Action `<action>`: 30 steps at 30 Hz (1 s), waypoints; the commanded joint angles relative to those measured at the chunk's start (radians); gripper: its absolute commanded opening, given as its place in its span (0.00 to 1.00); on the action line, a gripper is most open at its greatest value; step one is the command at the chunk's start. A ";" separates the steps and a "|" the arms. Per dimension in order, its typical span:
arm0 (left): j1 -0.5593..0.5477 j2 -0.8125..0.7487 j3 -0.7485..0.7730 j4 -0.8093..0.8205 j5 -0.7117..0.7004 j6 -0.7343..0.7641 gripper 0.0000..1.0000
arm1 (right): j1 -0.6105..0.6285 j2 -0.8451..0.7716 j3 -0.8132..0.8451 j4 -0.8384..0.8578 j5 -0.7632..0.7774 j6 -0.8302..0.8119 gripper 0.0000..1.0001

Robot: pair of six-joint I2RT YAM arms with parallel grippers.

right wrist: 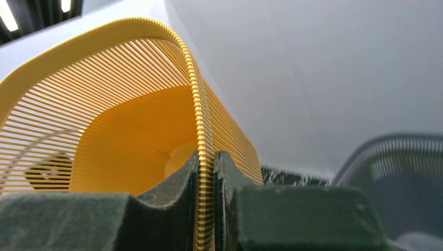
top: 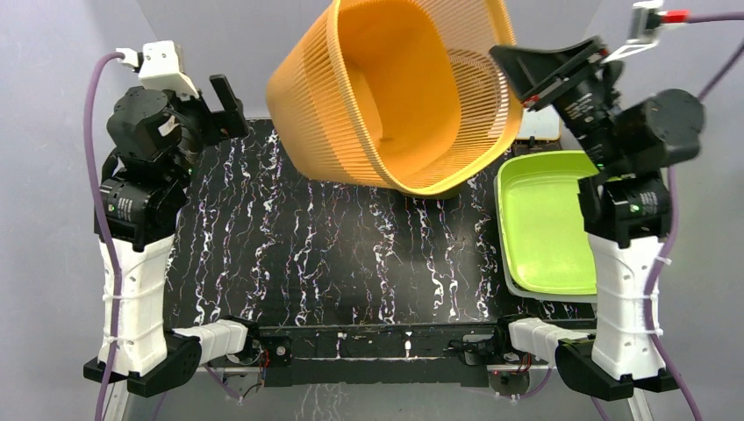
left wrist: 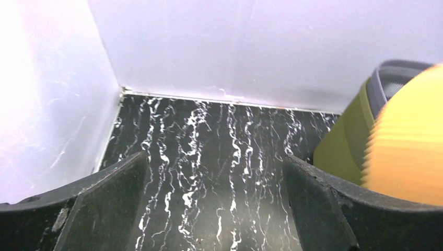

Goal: Turn the large container upside down

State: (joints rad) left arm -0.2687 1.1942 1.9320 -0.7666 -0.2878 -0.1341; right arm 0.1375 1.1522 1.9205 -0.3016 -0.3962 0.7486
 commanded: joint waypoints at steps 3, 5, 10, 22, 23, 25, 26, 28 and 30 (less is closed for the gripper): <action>-0.004 0.026 0.058 -0.037 -0.164 0.013 0.98 | -0.003 -0.042 -0.153 0.106 -0.066 0.029 0.00; -0.004 0.014 0.039 -0.019 -0.164 -0.004 0.98 | -0.003 -0.053 -0.213 0.105 -0.096 0.023 0.00; -0.004 -0.026 -0.038 0.037 -0.092 -0.044 0.98 | -0.001 -0.076 -0.345 0.106 -0.161 -0.001 0.00; -0.004 -0.070 -0.160 0.068 -0.054 -0.074 0.98 | 0.326 -0.013 -0.407 -0.064 -0.016 -0.224 0.00; -0.003 -0.069 -0.165 0.065 -0.052 -0.074 0.98 | 0.382 -0.001 -0.419 -0.067 0.035 -0.236 0.00; -0.004 -0.068 -0.172 0.060 -0.047 -0.070 0.99 | 0.477 0.016 -0.456 -0.042 0.121 -0.246 0.00; -0.004 -0.066 -0.175 0.057 -0.045 -0.069 0.99 | 0.510 0.021 -0.476 -0.030 0.163 -0.248 0.00; -0.003 -0.067 -0.180 0.050 -0.038 -0.066 0.98 | 0.556 0.027 -0.508 -0.010 0.244 -0.256 0.00; -0.003 -0.073 -0.188 0.047 -0.032 -0.062 0.98 | 0.580 0.032 -0.529 -0.003 0.305 -0.268 0.00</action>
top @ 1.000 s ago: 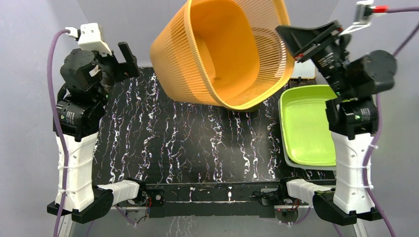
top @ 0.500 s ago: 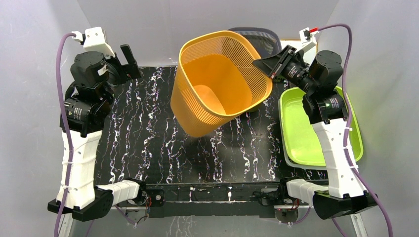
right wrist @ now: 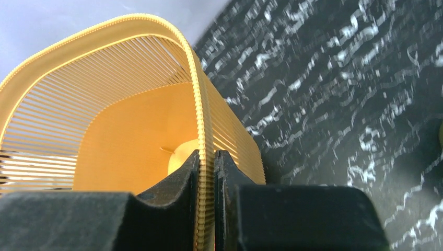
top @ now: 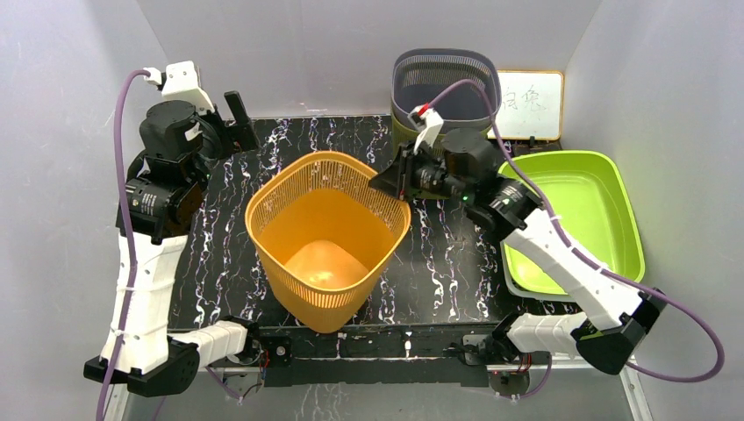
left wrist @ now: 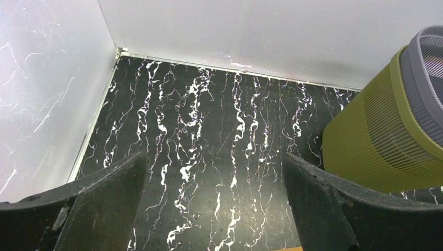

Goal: Turn the large container upside down

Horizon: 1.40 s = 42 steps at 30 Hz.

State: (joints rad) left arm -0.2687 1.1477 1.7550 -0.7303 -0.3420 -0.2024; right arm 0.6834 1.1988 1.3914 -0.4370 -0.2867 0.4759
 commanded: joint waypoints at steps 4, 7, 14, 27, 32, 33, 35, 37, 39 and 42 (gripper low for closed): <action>-0.004 -0.043 -0.044 0.012 0.031 0.013 0.98 | 0.063 0.006 -0.021 0.125 0.298 -0.020 0.00; -0.003 -0.061 -0.080 0.022 0.046 0.014 0.98 | 0.100 0.024 -0.030 0.112 0.413 -0.036 0.00; -0.003 -0.074 -0.137 0.033 0.074 0.013 0.99 | 0.131 0.061 -0.071 0.127 0.514 -0.051 0.01; -0.003 -0.058 -0.156 0.008 0.092 0.033 0.98 | 0.161 0.040 0.120 -0.011 0.601 -0.256 0.52; -0.003 -0.069 -0.218 0.030 0.095 0.025 0.98 | 0.253 0.075 0.218 -0.108 0.499 -0.317 0.52; -0.003 -0.070 -0.229 0.035 0.095 0.024 0.98 | 0.294 0.086 0.227 -0.125 0.488 -0.332 0.52; -0.004 -0.068 -0.240 0.036 0.096 0.022 0.98 | 0.392 0.121 0.251 -0.158 0.513 -0.362 0.52; -0.004 -0.064 -0.237 0.029 0.094 0.023 0.98 | 0.484 0.161 0.272 -0.188 0.536 -0.390 0.52; -0.004 -0.059 -0.223 0.017 0.085 0.025 0.98 | 0.551 0.189 0.276 -0.189 0.522 -0.403 0.51; -0.003 -0.057 -0.201 0.004 0.078 0.030 0.98 | 0.617 0.211 0.273 -0.182 0.483 -0.406 0.49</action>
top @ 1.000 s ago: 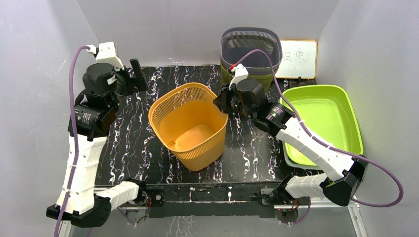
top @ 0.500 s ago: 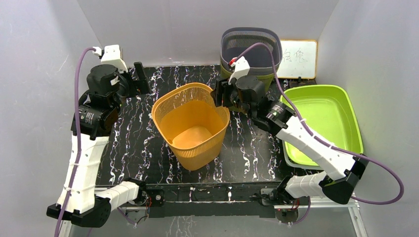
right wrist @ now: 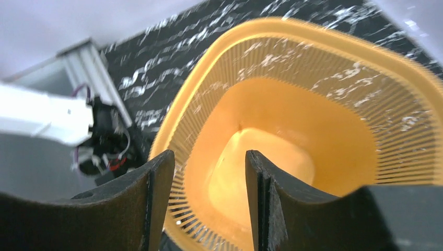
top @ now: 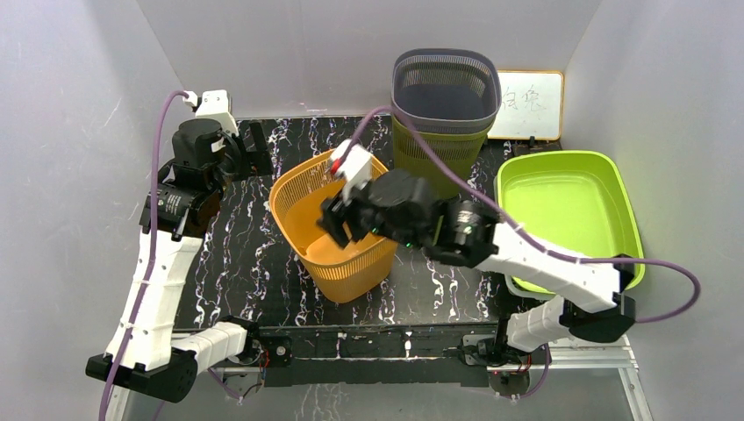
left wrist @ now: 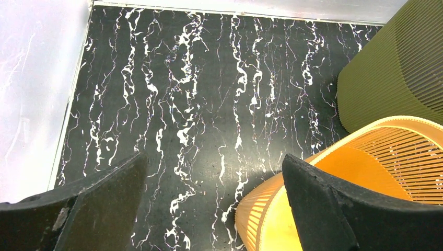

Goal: Turn the large container upside down

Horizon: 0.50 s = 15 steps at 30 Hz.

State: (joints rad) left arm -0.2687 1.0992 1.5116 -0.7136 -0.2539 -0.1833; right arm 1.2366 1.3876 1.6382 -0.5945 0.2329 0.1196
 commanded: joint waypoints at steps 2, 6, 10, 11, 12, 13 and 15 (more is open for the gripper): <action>-0.004 -0.011 0.048 -0.016 -0.011 0.014 0.98 | 0.104 0.031 0.026 -0.034 -0.025 -0.059 0.47; -0.003 -0.017 0.041 -0.018 -0.015 0.013 0.98 | 0.132 0.027 0.011 -0.041 -0.014 -0.064 0.44; -0.004 -0.017 0.033 -0.020 -0.006 0.007 0.98 | 0.147 0.025 0.001 -0.045 -0.023 -0.060 0.43; -0.004 -0.018 0.032 -0.020 -0.007 0.006 0.98 | 0.151 0.027 -0.002 -0.047 -0.023 -0.060 0.43; -0.004 -0.019 0.032 -0.020 -0.006 0.005 0.98 | 0.152 0.031 -0.004 -0.051 -0.022 -0.061 0.43; -0.004 -0.020 0.032 -0.021 -0.008 0.004 0.98 | 0.154 0.036 -0.007 -0.055 -0.024 -0.059 0.43; -0.004 -0.024 0.037 -0.024 -0.017 0.002 0.98 | 0.157 0.046 -0.009 -0.059 -0.034 -0.056 0.42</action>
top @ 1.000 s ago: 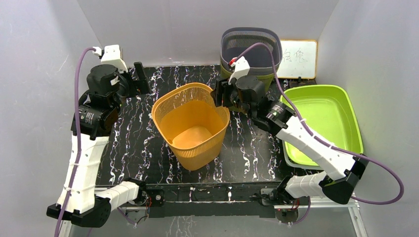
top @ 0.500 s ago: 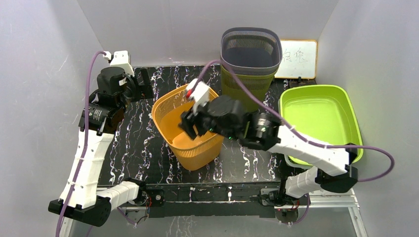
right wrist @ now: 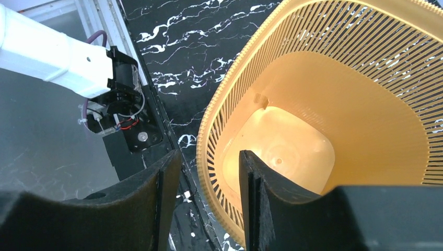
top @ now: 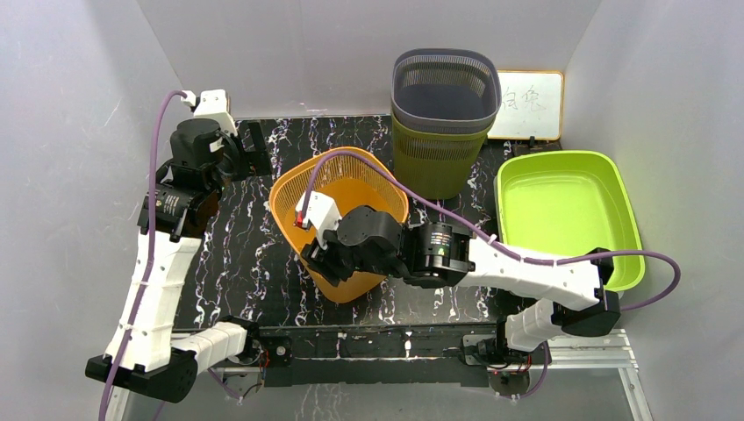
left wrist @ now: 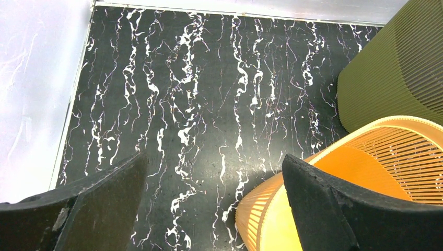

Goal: Turn the large container upside down

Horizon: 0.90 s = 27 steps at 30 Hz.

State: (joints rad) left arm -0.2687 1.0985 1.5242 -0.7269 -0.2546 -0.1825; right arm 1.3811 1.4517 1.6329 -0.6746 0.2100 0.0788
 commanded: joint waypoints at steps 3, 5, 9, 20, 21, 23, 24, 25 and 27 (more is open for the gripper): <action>-0.004 -0.025 0.039 -0.022 -0.035 0.000 0.98 | 0.017 0.001 -0.007 0.025 -0.025 -0.013 0.40; -0.004 -0.026 0.052 -0.032 -0.041 0.000 0.98 | 0.019 0.015 -0.008 0.025 -0.022 -0.013 0.39; -0.004 -0.034 0.071 -0.042 -0.043 0.001 0.99 | 0.019 0.031 -0.015 0.026 -0.010 -0.008 0.35; -0.003 -0.090 0.092 -0.050 -0.072 -0.003 0.98 | 0.019 0.082 -0.043 0.053 0.056 0.010 0.13; -0.004 -0.092 0.096 -0.053 -0.070 -0.003 0.98 | 0.019 0.090 -0.037 0.049 0.060 0.016 0.06; -0.003 -0.087 0.110 -0.065 -0.069 -0.003 0.99 | 0.019 0.102 -0.024 0.044 0.066 0.030 0.00; -0.003 -0.084 0.120 -0.070 -0.069 -0.003 0.98 | 0.019 0.104 -0.023 0.046 0.068 0.040 0.00; -0.004 -0.084 0.130 -0.074 -0.070 -0.003 0.98 | 0.019 0.103 -0.022 0.053 0.066 0.047 0.00; -0.004 -0.084 0.154 -0.080 -0.071 -0.003 0.98 | 0.018 0.095 -0.024 0.083 0.070 0.068 0.00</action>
State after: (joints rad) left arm -0.2687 1.0222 1.6176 -0.7860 -0.3084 -0.1848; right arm 1.3903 1.5345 1.5967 -0.6079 0.2905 0.0883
